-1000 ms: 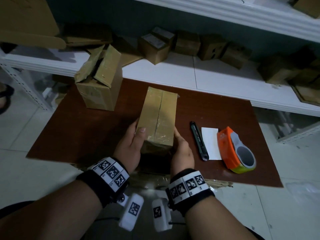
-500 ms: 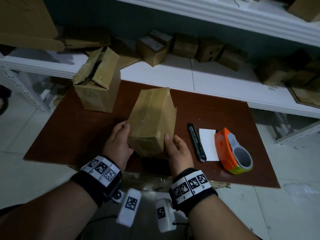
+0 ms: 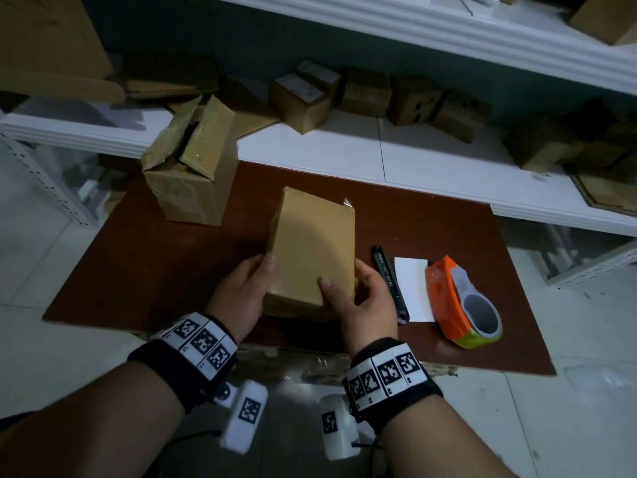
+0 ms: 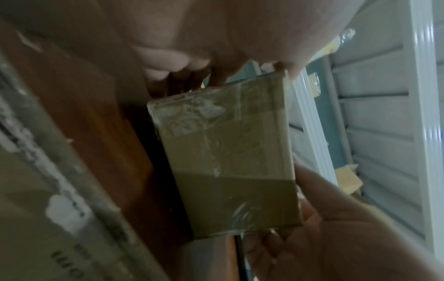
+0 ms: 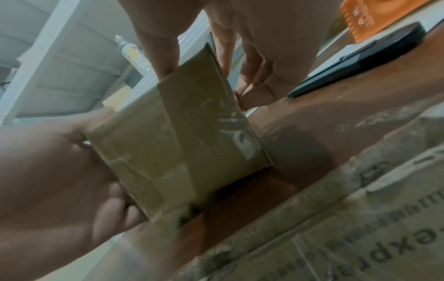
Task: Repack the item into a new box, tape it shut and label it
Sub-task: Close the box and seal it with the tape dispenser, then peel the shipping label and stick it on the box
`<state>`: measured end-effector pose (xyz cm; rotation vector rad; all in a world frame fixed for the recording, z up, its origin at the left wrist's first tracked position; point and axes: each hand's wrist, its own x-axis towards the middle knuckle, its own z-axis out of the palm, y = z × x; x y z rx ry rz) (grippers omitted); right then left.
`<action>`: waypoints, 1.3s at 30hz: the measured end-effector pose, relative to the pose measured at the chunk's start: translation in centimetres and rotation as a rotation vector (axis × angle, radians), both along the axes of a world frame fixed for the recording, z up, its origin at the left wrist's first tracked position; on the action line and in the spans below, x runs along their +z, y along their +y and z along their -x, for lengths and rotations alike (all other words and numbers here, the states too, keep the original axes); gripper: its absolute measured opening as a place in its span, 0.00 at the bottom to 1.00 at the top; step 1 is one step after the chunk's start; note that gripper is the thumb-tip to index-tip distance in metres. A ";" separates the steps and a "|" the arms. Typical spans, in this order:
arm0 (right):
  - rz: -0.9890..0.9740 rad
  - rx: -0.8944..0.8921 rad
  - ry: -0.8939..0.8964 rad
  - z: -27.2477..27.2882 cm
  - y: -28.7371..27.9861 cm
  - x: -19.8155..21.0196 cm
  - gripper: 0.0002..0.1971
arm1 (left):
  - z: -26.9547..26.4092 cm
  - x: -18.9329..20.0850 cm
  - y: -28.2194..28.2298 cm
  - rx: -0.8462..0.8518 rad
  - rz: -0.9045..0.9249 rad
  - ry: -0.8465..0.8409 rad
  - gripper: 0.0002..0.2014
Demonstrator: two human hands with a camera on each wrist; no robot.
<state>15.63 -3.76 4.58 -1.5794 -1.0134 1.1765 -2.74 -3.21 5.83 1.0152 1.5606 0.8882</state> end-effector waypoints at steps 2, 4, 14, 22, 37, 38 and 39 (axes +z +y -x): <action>0.000 0.000 -0.011 0.0 0.0 -0.1 0.30 | 0.3 -0.8 0.2 -0.046 0.005 0.036 0.26; 0.008 -0.003 -0.014 0.0 0.1 -0.2 0.26 | 0.5 -1.5 0.4 -0.096 -0.032 0.049 0.31; 0.026 -0.030 -0.037 -1.5 -0.4 0.4 0.22 | 0.2 -0.6 0.2 -0.158 -0.225 0.309 0.25; 0.016 -0.283 -0.104 -6.8 -0.3 1.1 0.18 | 0.1 -0.7 0.2 -0.166 -0.197 0.518 0.24; 0.267 -0.251 -0.456 -10.5 -1.1 -0.3 0.27 | -0.2 -0.3 -0.1 -0.134 -0.191 0.492 0.23; 0.299 -0.191 -0.508 -10.3 -1.1 -0.6 0.29 | -0.3 -0.3 -0.1 -0.135 -0.195 0.489 0.24; 0.341 -0.120 -0.559 -10.0 -1.1 -0.9 0.31 | -0.2 -0.2 -0.2 -0.136 -0.199 0.488 0.24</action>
